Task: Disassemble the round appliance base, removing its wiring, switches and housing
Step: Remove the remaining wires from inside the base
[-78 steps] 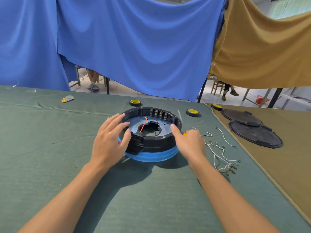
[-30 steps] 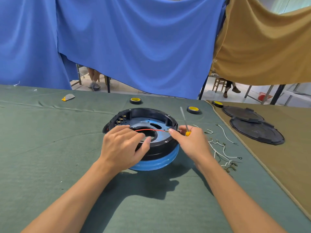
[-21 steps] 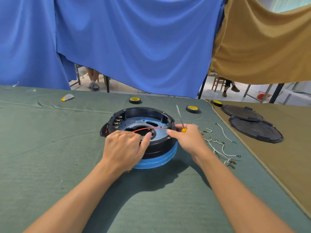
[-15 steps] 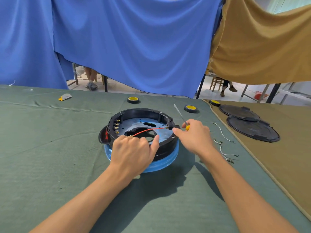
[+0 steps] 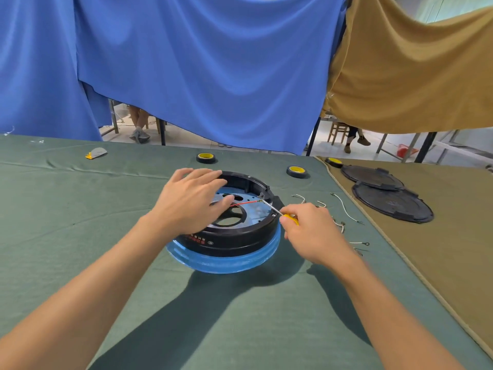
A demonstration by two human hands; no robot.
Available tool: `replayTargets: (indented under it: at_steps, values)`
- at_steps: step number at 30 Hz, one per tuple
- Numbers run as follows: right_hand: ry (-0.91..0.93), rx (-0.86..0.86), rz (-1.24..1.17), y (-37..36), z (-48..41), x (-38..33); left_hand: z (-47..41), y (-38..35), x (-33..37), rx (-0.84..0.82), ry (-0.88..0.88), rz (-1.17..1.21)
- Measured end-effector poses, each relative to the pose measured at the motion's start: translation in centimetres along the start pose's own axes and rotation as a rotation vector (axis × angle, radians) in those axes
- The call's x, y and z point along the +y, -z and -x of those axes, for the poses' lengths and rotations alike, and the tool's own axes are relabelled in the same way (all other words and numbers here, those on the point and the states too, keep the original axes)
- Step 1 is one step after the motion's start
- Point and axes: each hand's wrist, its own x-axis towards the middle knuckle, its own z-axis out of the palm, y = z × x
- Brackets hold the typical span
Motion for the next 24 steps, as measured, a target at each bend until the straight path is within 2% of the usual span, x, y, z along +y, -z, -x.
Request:
replayTargets:
  at_steps: [3,6,10,12,15,19,24]
  values:
    - [0.0,0.078,0.007,-0.5,0.1,-0.2,-0.2,-0.7,-0.9,-0.312,0.075,0.201]
    - [-0.011,0.063,0.025,-0.3,-0.3,-0.2,-0.1,-0.8,0.1,-0.463,0.116,0.213]
    - [-0.031,0.016,0.048,0.5,-0.7,-0.1,0.3,-0.8,1.5,-0.496,0.154,0.146]
    - [-0.043,0.005,0.044,0.7,-0.8,0.0,0.0,-0.5,1.8,-0.489,0.102,0.111]
    - [-0.047,-0.012,0.021,0.8,-0.9,0.0,-2.0,0.1,2.3,-0.372,-0.083,0.142]
    - [-0.055,-0.019,0.027,0.7,-0.9,-0.4,-5.1,-0.6,3.6,-0.254,-0.135,0.275]
    - [-0.014,0.001,0.101,0.5,-1.0,-0.6,-7.6,-2.4,4.1,-0.371,-0.153,0.262]
